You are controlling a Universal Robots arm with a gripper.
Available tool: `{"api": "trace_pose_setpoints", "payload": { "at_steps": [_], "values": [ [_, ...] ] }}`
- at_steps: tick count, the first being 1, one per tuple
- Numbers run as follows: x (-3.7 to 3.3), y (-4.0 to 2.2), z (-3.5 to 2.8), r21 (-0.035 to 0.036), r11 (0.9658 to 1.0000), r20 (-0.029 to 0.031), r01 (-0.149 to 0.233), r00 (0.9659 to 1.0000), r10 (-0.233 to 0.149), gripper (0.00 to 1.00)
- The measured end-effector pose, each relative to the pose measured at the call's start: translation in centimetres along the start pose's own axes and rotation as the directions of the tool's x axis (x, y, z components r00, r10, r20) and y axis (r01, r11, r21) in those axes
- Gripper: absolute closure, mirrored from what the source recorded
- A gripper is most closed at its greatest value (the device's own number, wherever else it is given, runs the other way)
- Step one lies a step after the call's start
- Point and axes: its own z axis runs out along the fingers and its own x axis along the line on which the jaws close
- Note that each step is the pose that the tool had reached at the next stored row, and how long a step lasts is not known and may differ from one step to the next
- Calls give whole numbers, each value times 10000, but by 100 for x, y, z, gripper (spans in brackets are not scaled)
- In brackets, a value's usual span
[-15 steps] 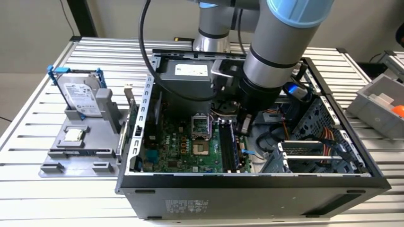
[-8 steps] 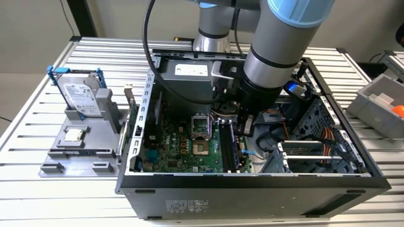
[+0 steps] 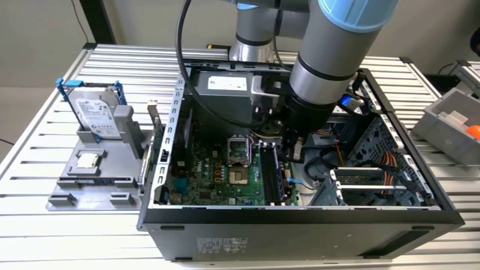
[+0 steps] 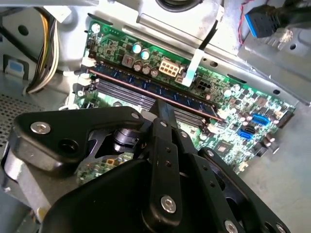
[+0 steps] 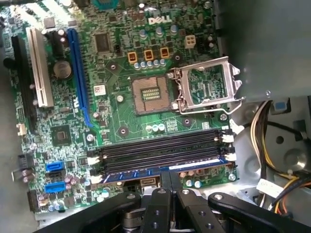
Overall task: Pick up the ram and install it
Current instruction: 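Press down the ram until it locks into place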
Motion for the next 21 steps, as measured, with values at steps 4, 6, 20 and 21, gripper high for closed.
{"api": "trace_pose_setpoints", "payload": {
  "at_steps": [4, 6, 20, 21],
  "values": [
    [-2, 0, 0, -13, 9989, -21, 465, 9989, -465, 100],
    [-3, 0, 0, -18, 9977, -30, 675, 9977, -675, 100],
    [-5, -1, -1, -12, 9888, -63, 1492, 9888, -1492, 100],
    [-6, 0, 0, 14, 9888, -61, 1492, 9888, -1492, 100]
  ]
}}
